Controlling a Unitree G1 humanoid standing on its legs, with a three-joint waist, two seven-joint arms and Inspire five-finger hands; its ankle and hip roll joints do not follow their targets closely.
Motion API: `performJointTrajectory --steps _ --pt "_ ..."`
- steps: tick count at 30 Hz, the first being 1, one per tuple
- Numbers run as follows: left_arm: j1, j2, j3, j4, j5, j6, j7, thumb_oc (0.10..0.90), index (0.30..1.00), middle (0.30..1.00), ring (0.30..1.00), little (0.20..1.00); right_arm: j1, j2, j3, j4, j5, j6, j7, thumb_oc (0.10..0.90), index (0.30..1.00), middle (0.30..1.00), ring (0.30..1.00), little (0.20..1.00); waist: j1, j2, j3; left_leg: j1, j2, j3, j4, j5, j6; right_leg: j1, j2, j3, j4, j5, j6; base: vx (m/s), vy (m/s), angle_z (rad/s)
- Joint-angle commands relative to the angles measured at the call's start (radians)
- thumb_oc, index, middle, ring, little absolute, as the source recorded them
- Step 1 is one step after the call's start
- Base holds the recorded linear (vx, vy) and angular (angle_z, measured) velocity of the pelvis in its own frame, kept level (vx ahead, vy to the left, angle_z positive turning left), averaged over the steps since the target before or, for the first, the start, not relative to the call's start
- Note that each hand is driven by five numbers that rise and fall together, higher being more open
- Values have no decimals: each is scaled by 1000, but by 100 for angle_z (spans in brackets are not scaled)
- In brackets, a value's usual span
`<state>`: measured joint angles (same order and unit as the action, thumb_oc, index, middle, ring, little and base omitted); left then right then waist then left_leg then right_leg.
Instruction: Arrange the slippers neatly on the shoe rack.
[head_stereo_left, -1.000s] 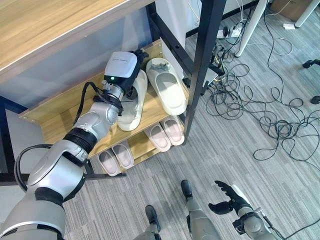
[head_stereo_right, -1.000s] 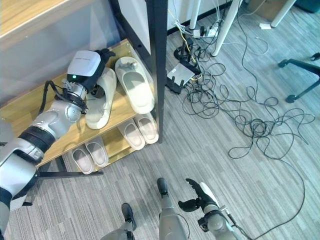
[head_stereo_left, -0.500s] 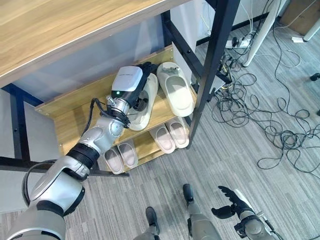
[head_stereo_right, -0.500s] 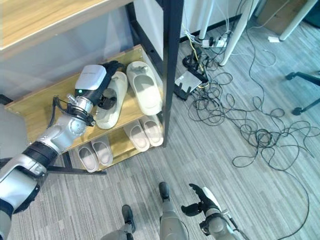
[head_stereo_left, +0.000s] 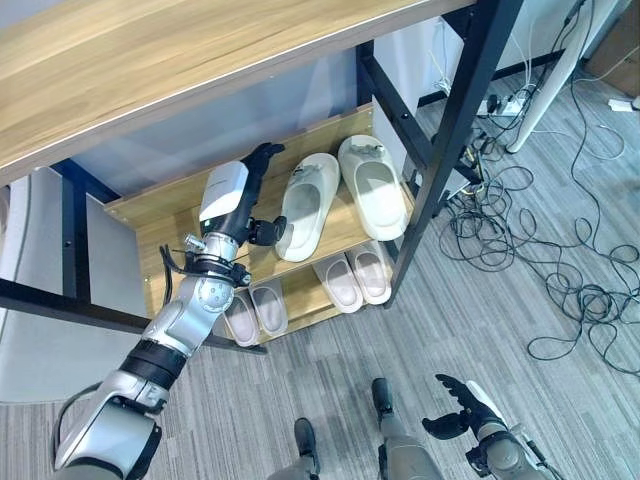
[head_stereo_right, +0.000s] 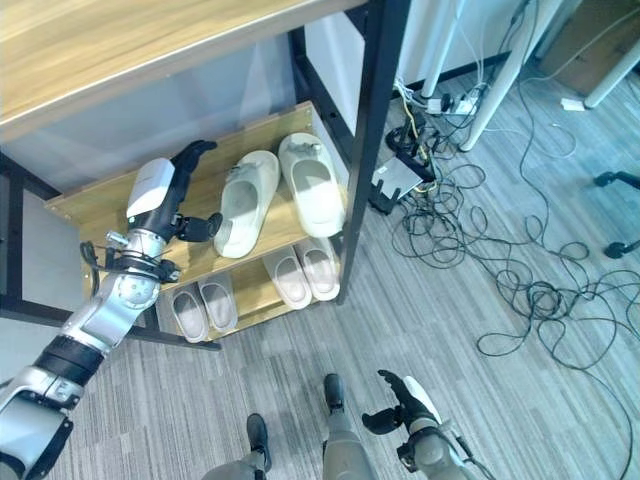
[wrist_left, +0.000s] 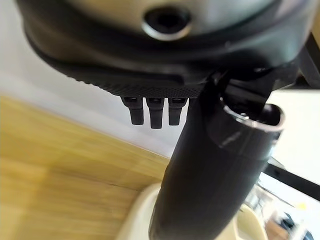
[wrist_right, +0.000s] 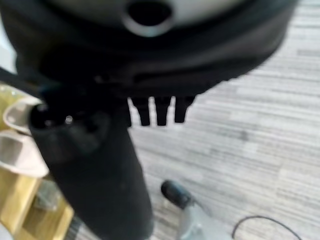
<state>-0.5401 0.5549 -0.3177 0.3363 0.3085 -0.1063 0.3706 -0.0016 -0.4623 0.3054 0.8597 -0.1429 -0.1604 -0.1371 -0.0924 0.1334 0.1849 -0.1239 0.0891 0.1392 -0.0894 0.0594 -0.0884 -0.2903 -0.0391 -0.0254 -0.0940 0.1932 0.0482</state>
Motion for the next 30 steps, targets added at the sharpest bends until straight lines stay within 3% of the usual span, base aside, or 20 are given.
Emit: performJointTrajectory --steps 1,6,15,30 --pt "-10 -3 82 -29 -61 -76 71 800 900 900 900 900 46 -6 -10 -19 -11 -26 -32 800 900 900 900 900 9 -43 -83 -86 -7 -67 2 43 -39 61 -53 -91 7 -166 71 0 0 0" --pt "66 -53 111 -26 -175 -97 42 800 900 900 900 900 40 -5 -13 -14 -19 -18 -31 800 900 900 900 900 16 -47 -86 -80 -6 -72 2 44 -38 71 -51 -96 7 -169 67 14 -2 5" --pt "95 -122 74 9 -270 -97 -1 800 900 900 900 900 33 4 -12 14 -14 -6 -40 800 900 900 900 900 19 -47 -84 -89 -6 -80 2 48 -38 67 -49 -104 7 -170 60 2 -2 7" --pt "98 -201 23 31 -339 -97 -28 800 900 900 900 900 31 0 -30 40 1 5 -57 800 900 900 900 900 8 -50 -74 -98 -2 -65 2 49 -35 46 -49 -87 7 -166 61 1 0 0"
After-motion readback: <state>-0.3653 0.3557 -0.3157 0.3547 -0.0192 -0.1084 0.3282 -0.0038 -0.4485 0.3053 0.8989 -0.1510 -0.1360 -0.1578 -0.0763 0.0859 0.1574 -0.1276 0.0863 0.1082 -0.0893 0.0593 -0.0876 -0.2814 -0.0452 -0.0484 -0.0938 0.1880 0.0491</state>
